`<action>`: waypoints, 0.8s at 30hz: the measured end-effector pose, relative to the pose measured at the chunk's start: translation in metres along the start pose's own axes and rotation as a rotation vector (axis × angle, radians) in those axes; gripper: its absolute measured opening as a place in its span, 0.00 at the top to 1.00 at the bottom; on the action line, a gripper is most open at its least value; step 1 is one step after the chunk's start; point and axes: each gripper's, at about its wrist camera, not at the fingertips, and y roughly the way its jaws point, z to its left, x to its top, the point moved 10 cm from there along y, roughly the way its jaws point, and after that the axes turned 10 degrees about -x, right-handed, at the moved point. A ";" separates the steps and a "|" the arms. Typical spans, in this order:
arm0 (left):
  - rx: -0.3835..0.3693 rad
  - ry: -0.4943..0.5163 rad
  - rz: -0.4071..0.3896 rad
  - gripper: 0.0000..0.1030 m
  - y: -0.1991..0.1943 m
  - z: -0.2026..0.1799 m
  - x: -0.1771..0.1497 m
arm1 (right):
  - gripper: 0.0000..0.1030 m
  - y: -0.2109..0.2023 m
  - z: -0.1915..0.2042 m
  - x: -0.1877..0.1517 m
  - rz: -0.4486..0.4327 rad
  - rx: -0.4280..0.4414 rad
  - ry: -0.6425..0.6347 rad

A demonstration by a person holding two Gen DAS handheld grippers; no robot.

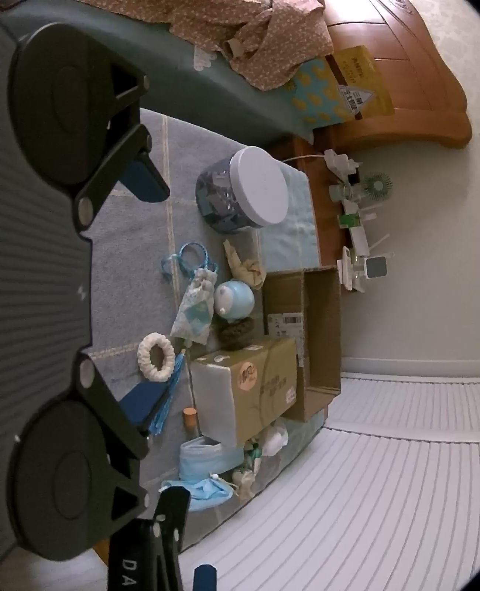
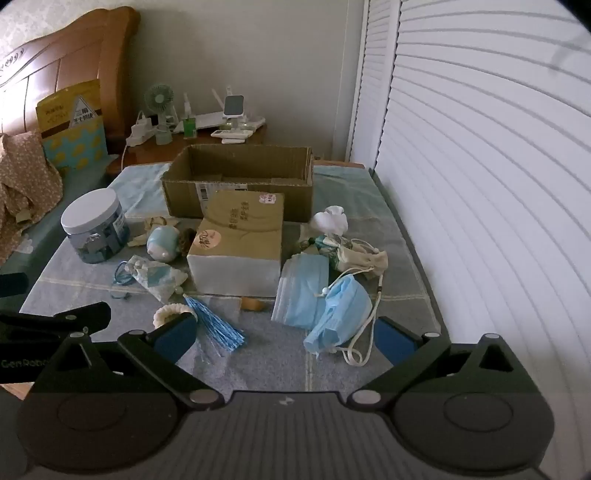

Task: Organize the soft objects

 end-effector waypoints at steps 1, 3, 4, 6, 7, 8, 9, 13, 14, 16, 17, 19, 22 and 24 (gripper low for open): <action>-0.011 -0.004 -0.011 0.00 0.000 -0.001 0.001 | 0.00 0.000 0.001 0.000 -0.003 0.001 0.000; -0.014 -0.004 -0.009 0.00 -0.001 -0.002 0.000 | 0.00 -0.001 0.001 0.001 -0.008 0.005 0.002; -0.014 -0.001 -0.009 0.00 -0.001 -0.002 0.000 | 0.00 -0.001 0.001 0.001 -0.009 0.006 0.003; -0.016 0.002 -0.011 0.00 -0.002 -0.004 0.000 | 0.00 -0.001 0.001 0.001 -0.011 0.010 0.005; -0.017 0.002 -0.011 0.00 -0.003 -0.005 0.000 | 0.00 -0.001 0.001 0.002 -0.010 0.011 0.006; -0.015 -0.007 -0.013 0.00 -0.007 0.001 0.004 | 0.00 -0.002 0.001 0.002 -0.012 0.009 0.005; -0.015 -0.008 -0.013 0.00 -0.008 0.000 0.004 | 0.00 -0.003 0.000 0.001 -0.013 0.008 0.004; -0.017 -0.012 -0.014 0.00 -0.011 0.000 0.001 | 0.00 -0.004 0.000 0.001 -0.013 0.003 -0.001; -0.018 -0.012 -0.014 0.00 -0.012 -0.001 0.001 | 0.00 -0.004 0.000 0.001 -0.014 0.003 0.000; -0.017 -0.011 -0.010 0.00 -0.014 -0.003 0.000 | 0.00 -0.004 0.000 0.001 -0.014 0.005 0.001; -0.013 -0.033 -0.006 0.00 -0.007 0.000 0.004 | 0.00 -0.004 0.000 0.001 -0.015 0.005 0.001; -0.014 -0.034 -0.008 0.00 -0.007 -0.001 0.004 | 0.00 -0.004 0.000 0.001 -0.014 0.004 0.001; -0.016 -0.034 -0.008 0.01 -0.007 -0.002 0.004 | 0.00 -0.004 0.000 0.001 -0.015 0.002 0.000; -0.019 -0.034 -0.006 0.01 -0.006 -0.003 0.004 | 0.00 -0.004 -0.001 0.001 -0.014 0.005 0.003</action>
